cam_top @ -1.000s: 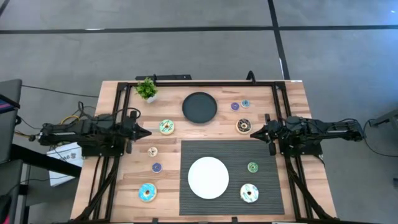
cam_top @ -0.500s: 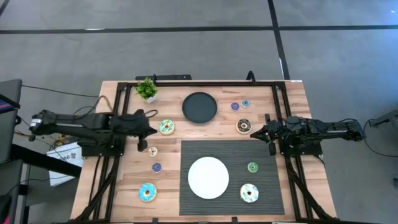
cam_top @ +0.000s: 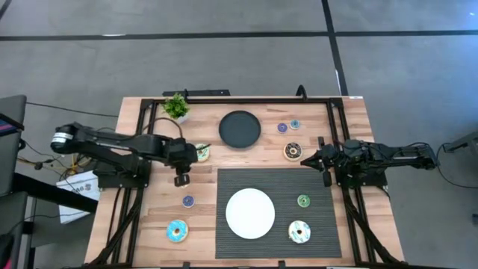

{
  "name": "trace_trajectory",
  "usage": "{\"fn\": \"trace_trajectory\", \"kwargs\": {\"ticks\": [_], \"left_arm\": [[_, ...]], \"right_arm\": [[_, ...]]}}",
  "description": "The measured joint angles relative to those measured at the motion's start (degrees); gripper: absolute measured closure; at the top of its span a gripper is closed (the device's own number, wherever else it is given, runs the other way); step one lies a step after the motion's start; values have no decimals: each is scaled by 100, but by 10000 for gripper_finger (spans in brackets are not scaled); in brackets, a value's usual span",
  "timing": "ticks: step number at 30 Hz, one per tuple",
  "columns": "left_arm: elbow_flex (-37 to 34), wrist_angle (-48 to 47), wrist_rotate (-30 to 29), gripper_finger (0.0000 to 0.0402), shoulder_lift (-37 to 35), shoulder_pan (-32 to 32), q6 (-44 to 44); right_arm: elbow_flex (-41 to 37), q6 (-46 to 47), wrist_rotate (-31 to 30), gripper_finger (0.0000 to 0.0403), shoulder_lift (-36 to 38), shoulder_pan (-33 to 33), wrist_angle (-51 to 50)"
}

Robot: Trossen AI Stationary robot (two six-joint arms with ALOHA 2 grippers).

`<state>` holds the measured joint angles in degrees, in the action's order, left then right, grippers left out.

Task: Pick & Place donuts
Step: Put the small white donut on the black plate

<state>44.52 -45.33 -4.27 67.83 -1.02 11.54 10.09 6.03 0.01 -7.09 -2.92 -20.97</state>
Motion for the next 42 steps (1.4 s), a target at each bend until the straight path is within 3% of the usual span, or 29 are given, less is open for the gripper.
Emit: {"fn": "trace_trajectory", "kwargs": {"ticks": [8,16,25,33,42], "left_arm": [[27,-175,411,211,453,-67,241],[25,-194,-383,147,670,-553,497],[25,-354,-618,155,732,-1150,661],[23,-375,-693,179,732,-1180,2164],[-85,-648,-622,185,730,-968,4501]], "right_arm": [[0,-1,0,403,0,0,0],[2,0,-1,403,0,0,0],[2,-1,0,403,0,0,9],[2,0,0,403,-2,2,4],[2,-1,0,403,-2,0,2]]}}
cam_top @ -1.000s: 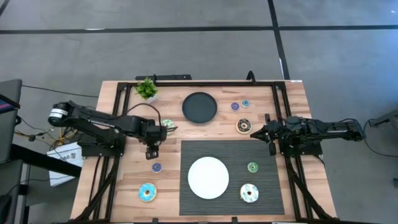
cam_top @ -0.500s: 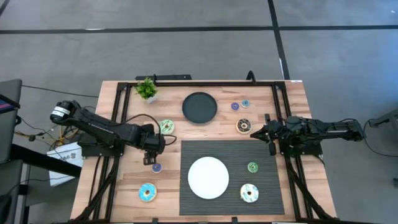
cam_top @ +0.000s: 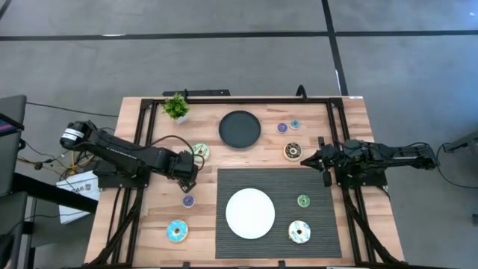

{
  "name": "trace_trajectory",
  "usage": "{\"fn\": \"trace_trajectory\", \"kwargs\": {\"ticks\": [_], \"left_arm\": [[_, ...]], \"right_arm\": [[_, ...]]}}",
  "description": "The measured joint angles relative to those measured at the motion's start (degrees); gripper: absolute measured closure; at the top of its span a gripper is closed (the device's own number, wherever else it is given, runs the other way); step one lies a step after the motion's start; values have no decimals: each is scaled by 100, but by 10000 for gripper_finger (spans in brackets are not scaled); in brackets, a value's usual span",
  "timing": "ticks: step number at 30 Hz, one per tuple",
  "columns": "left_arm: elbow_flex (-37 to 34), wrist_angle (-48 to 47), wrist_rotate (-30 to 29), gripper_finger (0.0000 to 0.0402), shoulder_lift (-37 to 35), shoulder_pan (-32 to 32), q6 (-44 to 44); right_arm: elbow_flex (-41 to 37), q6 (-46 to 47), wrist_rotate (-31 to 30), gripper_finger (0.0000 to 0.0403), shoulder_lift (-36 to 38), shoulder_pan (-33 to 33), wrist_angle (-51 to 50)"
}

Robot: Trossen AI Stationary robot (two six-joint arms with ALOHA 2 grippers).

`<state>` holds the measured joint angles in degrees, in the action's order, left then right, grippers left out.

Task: Pick & Place donuts
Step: Put the small white donut on the black plate

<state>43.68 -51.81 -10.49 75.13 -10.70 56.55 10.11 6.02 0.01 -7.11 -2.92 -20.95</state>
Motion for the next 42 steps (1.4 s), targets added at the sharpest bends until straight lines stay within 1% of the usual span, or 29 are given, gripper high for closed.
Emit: {"fn": "trace_trajectory", "kwargs": {"ticks": [3,5,9,17,21,24,29,32,38,42], "left_arm": [[-252,99,393,185,0,154,646],[-467,304,548,185,0,185,893],[-760,610,561,185,0,214,1135],[-852,1142,646,185,-2,212,1069],[-852,1268,832,185,-1,212,962],[-852,1177,998,185,-2,212,918],[-852,798,1011,188,-2,212,905],[-852,801,1026,203,-2,210,898],[-852,842,1047,252,-2,210,853],[-852,839,1137,271,-2,210,818]], "right_arm": [[0,0,0,403,2,1,0],[0,1,0,403,2,1,0],[0,2,0,403,2,2,0],[0,1,0,403,1,2,0],[-2,0,0,403,2,0,0],[0,0,0,403,0,2,0],[-1,0,0,403,2,2,0],[0,1,0,403,2,2,-1],[0,0,0,403,2,0,0],[0,0,0,403,2,0,0]]}}
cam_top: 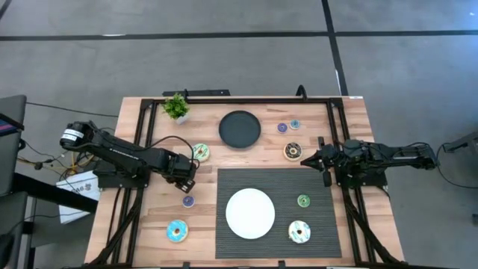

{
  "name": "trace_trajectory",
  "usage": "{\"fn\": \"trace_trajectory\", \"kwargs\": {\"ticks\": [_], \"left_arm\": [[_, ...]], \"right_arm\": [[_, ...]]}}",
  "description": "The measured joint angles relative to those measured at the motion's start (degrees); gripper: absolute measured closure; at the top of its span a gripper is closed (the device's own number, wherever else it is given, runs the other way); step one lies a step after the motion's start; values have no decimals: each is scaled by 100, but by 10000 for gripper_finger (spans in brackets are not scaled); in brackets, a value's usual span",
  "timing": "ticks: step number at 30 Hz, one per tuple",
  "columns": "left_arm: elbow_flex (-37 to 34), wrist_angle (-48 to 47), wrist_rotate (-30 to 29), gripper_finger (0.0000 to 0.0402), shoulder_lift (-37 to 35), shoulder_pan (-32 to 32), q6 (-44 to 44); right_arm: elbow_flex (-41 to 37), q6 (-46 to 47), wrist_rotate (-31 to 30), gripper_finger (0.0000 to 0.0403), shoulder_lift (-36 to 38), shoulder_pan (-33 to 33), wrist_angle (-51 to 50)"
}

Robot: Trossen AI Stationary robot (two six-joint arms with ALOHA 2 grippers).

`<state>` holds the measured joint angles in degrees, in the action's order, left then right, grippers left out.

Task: Pick & Place donuts
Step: Put the small white donut on the black plate

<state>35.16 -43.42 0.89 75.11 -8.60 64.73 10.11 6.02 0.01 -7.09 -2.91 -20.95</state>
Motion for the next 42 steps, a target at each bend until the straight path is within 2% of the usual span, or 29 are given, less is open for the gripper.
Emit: {"fn": "trace_trajectory", "kwargs": {"ticks": [19,30,35,42], "left_arm": [[0,4,-103,357,0,0,-20],[64,-11,-164,368,0,70,-141],[363,-7,-160,368,0,396,-640],[1078,-2,-116,368,0,1126,-1762]], "right_arm": [[0,0,0,403,0,0,-2],[0,0,0,403,0,0,-2],[-1,0,1,403,-1,1,-1],[-2,1,1,403,0,1,-1]]}}
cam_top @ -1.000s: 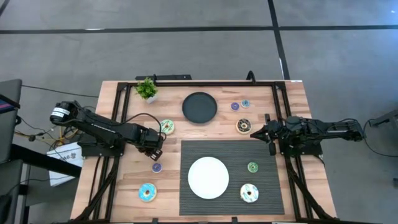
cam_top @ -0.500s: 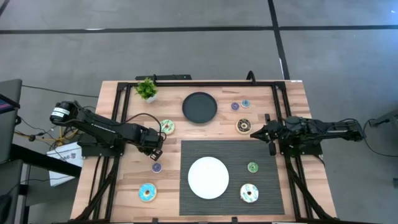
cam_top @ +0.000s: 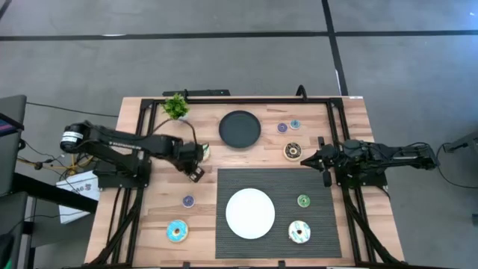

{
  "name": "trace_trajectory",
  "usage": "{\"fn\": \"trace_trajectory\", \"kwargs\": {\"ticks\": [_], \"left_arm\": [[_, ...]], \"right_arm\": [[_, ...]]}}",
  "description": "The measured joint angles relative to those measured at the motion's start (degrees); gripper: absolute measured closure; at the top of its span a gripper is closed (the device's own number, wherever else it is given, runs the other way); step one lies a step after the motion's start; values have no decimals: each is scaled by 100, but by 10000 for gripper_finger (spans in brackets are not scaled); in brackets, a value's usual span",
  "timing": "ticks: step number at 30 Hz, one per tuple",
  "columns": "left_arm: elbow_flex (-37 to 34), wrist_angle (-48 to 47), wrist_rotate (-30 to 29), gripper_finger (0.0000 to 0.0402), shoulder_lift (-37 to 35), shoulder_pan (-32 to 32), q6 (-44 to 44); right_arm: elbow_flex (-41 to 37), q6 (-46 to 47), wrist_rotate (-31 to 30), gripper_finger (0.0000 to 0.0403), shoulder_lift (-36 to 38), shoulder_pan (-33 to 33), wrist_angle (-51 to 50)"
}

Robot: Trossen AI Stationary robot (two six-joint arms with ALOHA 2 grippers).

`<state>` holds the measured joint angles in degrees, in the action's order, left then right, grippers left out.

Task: Pick & Place donuts
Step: Put the small white donut on the black plate

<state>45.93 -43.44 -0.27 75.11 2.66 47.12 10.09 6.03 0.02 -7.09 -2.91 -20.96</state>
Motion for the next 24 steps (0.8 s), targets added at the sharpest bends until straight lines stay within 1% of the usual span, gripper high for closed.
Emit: {"fn": "trace_trajectory", "kwargs": {"ticks": [7,10,12,15,18,21,24], "left_arm": [[832,124,-9,368,24,1099,-1311],[1184,385,16,368,328,1544,-1912],[1539,437,192,368,738,1785,-2279],[2205,435,360,368,1595,2051,-2935],[3041,418,450,368,2496,2283,-3513],[3926,226,545,368,3319,2483,-4026],[4752,-212,540,368,4057,2640,-4380]], "right_arm": [[0,1,-1,403,0,1,-1],[2,-1,-1,403,0,-1,-1],[1,0,-1,403,-2,1,-1],[2,0,-1,403,-2,0,-1],[2,0,-1,403,-2,-1,0],[2,0,-1,403,-1,0,-1],[2,-1,-1,403,-2,1,-1]]}}
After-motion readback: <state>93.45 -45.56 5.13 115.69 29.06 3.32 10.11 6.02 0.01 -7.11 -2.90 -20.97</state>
